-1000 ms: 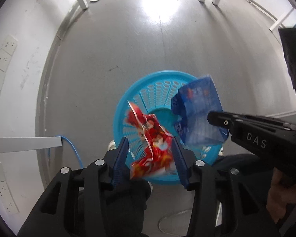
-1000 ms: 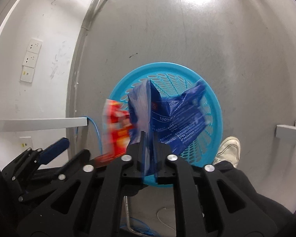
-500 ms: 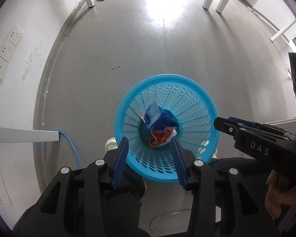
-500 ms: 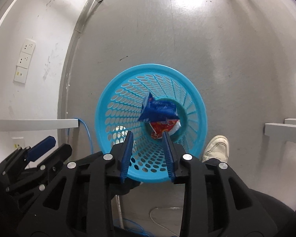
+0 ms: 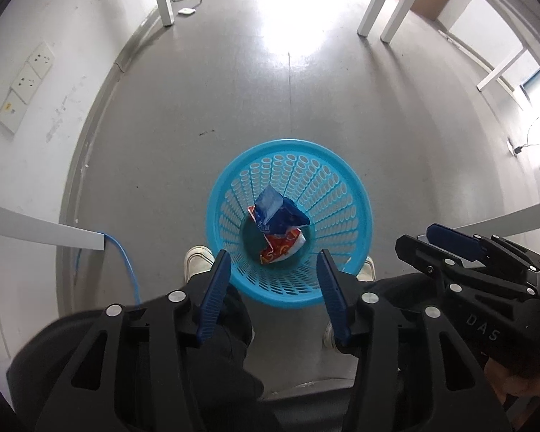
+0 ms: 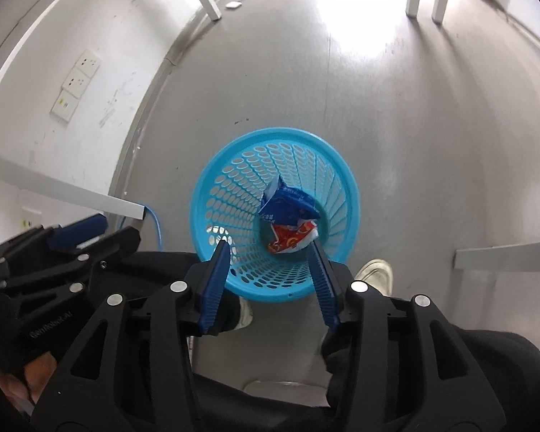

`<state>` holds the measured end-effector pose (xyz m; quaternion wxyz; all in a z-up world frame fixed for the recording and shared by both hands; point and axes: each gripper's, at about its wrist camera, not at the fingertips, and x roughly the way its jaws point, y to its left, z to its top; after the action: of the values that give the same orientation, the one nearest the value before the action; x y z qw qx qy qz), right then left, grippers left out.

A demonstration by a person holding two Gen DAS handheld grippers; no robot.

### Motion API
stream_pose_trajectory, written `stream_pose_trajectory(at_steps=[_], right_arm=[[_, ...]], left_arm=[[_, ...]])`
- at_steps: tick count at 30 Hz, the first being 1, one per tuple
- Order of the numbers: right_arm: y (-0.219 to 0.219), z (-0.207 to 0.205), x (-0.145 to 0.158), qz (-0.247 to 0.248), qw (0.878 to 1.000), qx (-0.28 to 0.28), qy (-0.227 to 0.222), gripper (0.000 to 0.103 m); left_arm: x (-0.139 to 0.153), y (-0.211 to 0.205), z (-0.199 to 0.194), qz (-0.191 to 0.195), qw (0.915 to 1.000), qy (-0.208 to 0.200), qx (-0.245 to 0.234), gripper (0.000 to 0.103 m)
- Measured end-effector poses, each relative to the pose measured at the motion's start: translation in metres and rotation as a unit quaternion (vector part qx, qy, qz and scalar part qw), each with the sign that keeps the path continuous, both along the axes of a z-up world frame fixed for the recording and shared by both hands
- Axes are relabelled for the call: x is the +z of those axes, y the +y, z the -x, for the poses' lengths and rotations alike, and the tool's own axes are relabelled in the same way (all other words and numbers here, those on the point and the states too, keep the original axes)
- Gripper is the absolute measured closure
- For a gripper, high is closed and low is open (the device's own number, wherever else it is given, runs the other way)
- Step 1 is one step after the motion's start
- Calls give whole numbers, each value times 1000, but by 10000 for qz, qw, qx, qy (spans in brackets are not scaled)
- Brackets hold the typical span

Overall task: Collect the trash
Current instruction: 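Raise both open tools back toward the trash on the table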

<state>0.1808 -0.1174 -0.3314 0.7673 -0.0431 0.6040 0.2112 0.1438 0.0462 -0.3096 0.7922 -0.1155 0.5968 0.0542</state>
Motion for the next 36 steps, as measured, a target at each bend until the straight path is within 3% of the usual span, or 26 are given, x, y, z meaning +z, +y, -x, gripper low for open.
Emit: stream_pose_trajectory(at_steps=[10, 14, 17, 21, 25, 32, 36], right_arm=[[-17, 47, 53, -115, 9990, 91, -426, 46], [-25, 73, 81, -154, 9976, 129, -657, 40], [-32, 92, 100, -248, 9963, 217, -794, 35], [-45, 114, 131, -509, 9922, 285, -1104, 29], [-59, 131, 159, -700, 9867, 303, -1433, 22], [-70, 147, 208, -987, 9751, 198, -1975, 19], [-69, 149, 250, -1213, 9625, 195, -2419, 14]], left_arm=[[45, 8, 48, -35, 9982, -474, 379, 40], [66, 5, 65, 60, 9969, -738, 281, 40], [82, -3, 79, -97, 9948, -1008, 101, 37], [104, -10, 99, -230, 9896, -1423, -9, 19], [121, -6, 120, -350, 9828, -1809, 136, 10], [153, 8, 138, -312, 9742, -2199, 399, 9], [188, 8, 147, -362, 9628, -2652, 369, 8]])
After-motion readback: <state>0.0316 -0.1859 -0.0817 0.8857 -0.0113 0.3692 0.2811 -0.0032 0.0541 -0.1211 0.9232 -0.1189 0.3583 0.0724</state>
